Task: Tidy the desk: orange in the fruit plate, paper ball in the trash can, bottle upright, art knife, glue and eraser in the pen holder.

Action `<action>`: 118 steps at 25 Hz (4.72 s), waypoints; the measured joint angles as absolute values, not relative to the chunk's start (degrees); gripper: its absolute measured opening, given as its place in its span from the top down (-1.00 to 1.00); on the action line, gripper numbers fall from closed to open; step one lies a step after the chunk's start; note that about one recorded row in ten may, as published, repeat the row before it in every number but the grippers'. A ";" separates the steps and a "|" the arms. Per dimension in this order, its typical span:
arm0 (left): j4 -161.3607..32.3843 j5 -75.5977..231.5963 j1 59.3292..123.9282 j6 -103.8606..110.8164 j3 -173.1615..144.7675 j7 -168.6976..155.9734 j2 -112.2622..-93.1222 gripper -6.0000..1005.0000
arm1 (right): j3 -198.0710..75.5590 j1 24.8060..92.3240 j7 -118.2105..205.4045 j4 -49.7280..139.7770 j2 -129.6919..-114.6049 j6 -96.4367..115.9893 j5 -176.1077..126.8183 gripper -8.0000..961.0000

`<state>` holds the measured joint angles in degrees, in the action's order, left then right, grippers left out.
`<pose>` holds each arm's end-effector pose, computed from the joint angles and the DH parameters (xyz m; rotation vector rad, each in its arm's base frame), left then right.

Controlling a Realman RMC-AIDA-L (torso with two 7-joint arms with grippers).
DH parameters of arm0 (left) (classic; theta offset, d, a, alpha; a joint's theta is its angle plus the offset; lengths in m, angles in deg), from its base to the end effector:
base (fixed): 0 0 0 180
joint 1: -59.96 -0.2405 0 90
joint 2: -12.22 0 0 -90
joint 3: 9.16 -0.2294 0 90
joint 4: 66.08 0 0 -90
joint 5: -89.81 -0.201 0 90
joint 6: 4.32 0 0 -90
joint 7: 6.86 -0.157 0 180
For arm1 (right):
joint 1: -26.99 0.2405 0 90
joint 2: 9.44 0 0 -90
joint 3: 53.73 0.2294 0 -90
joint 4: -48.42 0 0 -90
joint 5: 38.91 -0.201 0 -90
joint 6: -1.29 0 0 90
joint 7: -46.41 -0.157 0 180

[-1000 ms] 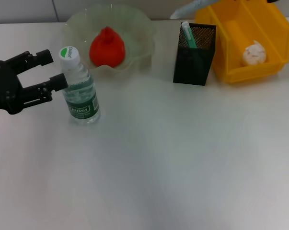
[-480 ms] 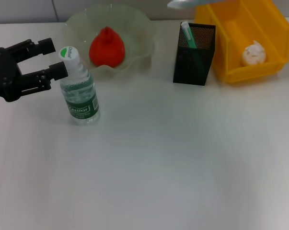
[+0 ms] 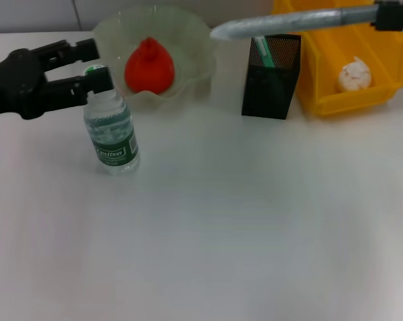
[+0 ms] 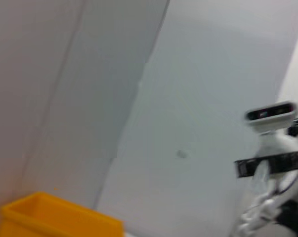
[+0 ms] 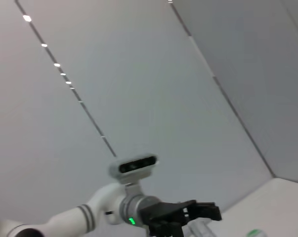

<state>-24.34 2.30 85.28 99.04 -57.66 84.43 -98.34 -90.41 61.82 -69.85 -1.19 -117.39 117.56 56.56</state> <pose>-0.2023 0.3025 0.0824 -2.6819 -0.6216 -1.1634 0.1556 0.3118 0.1305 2.7598 -0.7862 -1.1086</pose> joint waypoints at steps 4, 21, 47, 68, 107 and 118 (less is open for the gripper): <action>-24.39 2.22 87.35 101.81 -57.67 88.36 -98.32 -0.48 | -90.84 62.92 -66.39 2.43 -117.48 118.09 56.71 0.58; -25.15 2.18 89.52 104.48 -58.37 93.51 -99.70 -0.48 | -94.90 65.30 -62.54 7.04 -117.80 115.58 57.90 0.55; -25.83 -0.33 91.09 104.22 -57.96 92.82 -102.59 -0.47 | -97.74 67.32 -61.79 7.44 -119.55 112.81 59.09 0.50; -25.52 -0.87 91.43 101.77 -58.38 92.63 -103.29 -0.46 | -97.85 67.77 -61.25 7.72 -119.66 111.99 59.62 0.46; -25.83 -2.30 92.82 100.95 -58.35 93.11 -103.53 0.05 | -97.87 68.83 -60.28 9.79 -119.65 109.86 60.54 0.39; -25.86 -1.95 92.89 99.31 -57.72 94.38 -103.53 0.49 | -98.43 68.75 -60.35 9.92 -119.70 109.74 60.60 0.37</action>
